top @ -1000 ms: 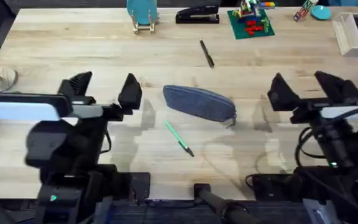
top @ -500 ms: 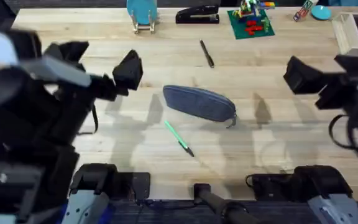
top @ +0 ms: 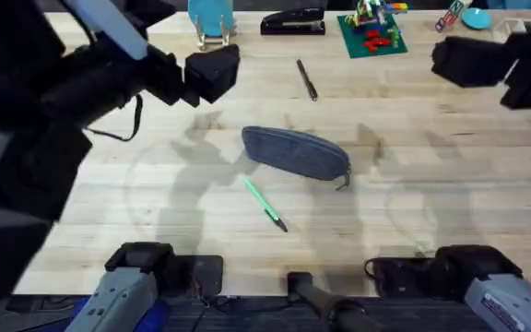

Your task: Unzip the bag, pick up the pens from the table one at a time and place them inside, then zip the bag closed.

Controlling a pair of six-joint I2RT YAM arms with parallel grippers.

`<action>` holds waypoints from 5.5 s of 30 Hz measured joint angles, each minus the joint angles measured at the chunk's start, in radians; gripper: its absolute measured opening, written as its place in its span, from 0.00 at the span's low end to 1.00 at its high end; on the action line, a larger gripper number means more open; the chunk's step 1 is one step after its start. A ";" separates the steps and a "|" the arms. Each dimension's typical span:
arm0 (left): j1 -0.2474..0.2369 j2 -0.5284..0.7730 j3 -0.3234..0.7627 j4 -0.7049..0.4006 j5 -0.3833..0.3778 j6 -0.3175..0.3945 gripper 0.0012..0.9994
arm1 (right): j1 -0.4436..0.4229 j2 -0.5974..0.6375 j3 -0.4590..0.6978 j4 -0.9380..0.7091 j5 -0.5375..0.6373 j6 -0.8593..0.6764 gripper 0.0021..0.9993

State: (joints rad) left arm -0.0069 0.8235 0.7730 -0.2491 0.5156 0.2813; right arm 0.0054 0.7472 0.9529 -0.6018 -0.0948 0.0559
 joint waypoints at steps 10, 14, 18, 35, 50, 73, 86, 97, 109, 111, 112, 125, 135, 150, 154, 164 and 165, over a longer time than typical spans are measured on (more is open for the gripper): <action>0.000 0.081 0.053 -0.143 0.305 0.278 0.99 | 0.000 0.053 0.064 -0.053 -0.047 0.004 1.00; 0.000 0.100 0.053 -0.211 0.399 0.408 0.99 | 0.000 0.053 0.064 -0.053 -0.063 0.004 1.00; 0.009 0.159 0.053 -0.241 0.491 0.495 0.99 | 0.000 0.053 0.064 -0.056 -0.073 0.004 1.00; 0.135 0.510 0.053 -0.231 0.860 0.803 0.99 | 0.000 0.053 0.064 -0.084 -0.082 0.004 1.00; 0.135 0.698 0.053 -0.195 0.958 0.871 0.99 | 0.000 0.053 0.064 -0.087 -0.082 0.004 1.00; 0.089 0.853 0.061 -0.461 0.777 1.233 0.99 | 0.000 0.150 0.064 -0.087 -0.082 0.004 1.00; 0.067 0.940 0.061 -0.453 0.777 1.329 0.99 | 0.000 0.150 0.064 -0.087 -0.082 0.004 1.00; 0.054 0.943 0.061 -0.439 0.777 1.336 0.99 | 0.000 0.150 0.064 -0.087 -0.082 0.004 1.00; 0.054 0.943 0.062 -0.427 0.759 1.339 0.99 | 0.000 0.150 0.064 -0.087 -0.082 0.004 1.00; 0.054 0.943 0.062 -0.427 0.751 1.339 0.96 | 0.000 0.150 0.064 -0.087 -0.082 0.004 1.00; 0.054 0.943 0.062 -0.427 0.747 1.339 0.90 | 0.000 0.150 0.064 -0.088 -0.082 0.004 1.00; 0.054 0.943 0.063 -0.420 0.746 1.346 0.04 | 0.000 0.150 0.064 -0.087 -0.082 0.004 1.00; 0.054 0.943 0.063 -0.420 0.746 1.346 0.04 | 0.000 0.150 0.064 -0.088 -0.085 0.033 1.00; 0.053 0.943 0.063 -0.408 0.746 1.346 0.04 | 0.000 0.013 0.064 -0.249 -0.085 0.089 1.00; 0.053 0.943 0.063 -0.408 0.746 1.346 0.04 | 0.000 -0.038 0.064 -0.346 -0.085 0.090 1.00; 0.053 0.943 0.063 -0.408 0.746 1.346 0.04 | 0.000 -0.126 0.065 -0.552 -0.102 0.089 1.00; 0.053 0.943 0.063 -0.408 0.746 1.346 0.04 | 0.000 -0.126 0.065 -0.564 -0.109 0.089 1.00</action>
State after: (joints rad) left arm 0.0460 1.7664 0.8360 -0.6571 1.2613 1.6276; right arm 0.0055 0.6209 1.0176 -1.1655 -0.2038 0.1448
